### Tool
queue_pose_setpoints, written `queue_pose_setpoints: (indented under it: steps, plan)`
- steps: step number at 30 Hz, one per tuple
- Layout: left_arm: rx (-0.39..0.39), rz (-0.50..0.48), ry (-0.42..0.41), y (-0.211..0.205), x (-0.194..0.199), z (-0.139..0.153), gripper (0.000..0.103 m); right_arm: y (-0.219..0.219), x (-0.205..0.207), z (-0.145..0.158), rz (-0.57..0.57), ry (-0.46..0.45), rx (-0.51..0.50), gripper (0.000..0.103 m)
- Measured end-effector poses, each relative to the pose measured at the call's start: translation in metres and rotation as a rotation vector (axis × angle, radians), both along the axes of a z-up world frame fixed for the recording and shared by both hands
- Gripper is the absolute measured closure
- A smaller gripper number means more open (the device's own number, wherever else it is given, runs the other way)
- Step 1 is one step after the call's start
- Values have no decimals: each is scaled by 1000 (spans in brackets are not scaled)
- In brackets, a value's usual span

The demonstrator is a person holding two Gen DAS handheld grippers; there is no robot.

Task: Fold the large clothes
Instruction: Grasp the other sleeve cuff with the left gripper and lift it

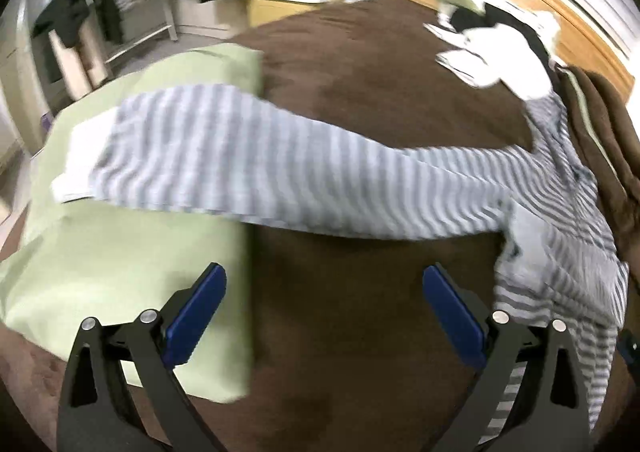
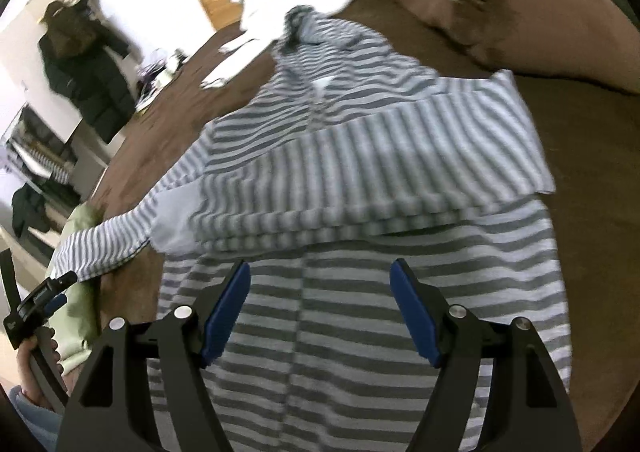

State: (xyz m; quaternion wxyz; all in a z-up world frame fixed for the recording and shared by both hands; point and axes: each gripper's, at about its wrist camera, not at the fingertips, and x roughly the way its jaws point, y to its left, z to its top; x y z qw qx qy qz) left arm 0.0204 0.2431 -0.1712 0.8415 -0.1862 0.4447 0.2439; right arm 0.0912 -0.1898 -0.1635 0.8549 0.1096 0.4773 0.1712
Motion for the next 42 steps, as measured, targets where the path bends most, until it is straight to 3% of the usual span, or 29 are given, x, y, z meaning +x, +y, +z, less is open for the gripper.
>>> queue_pose_setpoints:
  steps: [3,6,17,20,22,25,28,36,39,42]
  plan:
    - [-25,72,-8,27,-13,-4,12,22,-1,1,37,-6,7,31]
    - [-99,118,-54,51,-24,-12,16,39,-1,3,69,-14,7,31]
    - [-103,219,-121,85,-3,-18,18,55,-3,-8,108,9,-33,31]
    - [-95,250,-124,94,0,-17,50,53,-3,-12,99,20,-28,31]
    - [-113,265,-141,100,1,-15,76,54,-3,-15,98,26,-29,30]
    - [-120,246,-160,103,8,-12,92,59,-3,-19,111,32,-35,30]
    - [-16,192,-172,91,18,3,92,64,-3,-20,123,32,-40,30]
    - [92,64,-312,64,33,73,93,105,20,-12,214,-35,-5,30]
    - [126,26,-358,57,36,99,93,140,38,-8,265,-64,-10,39]
    - [135,12,-395,56,36,117,93,176,58,-12,306,-52,15,56]
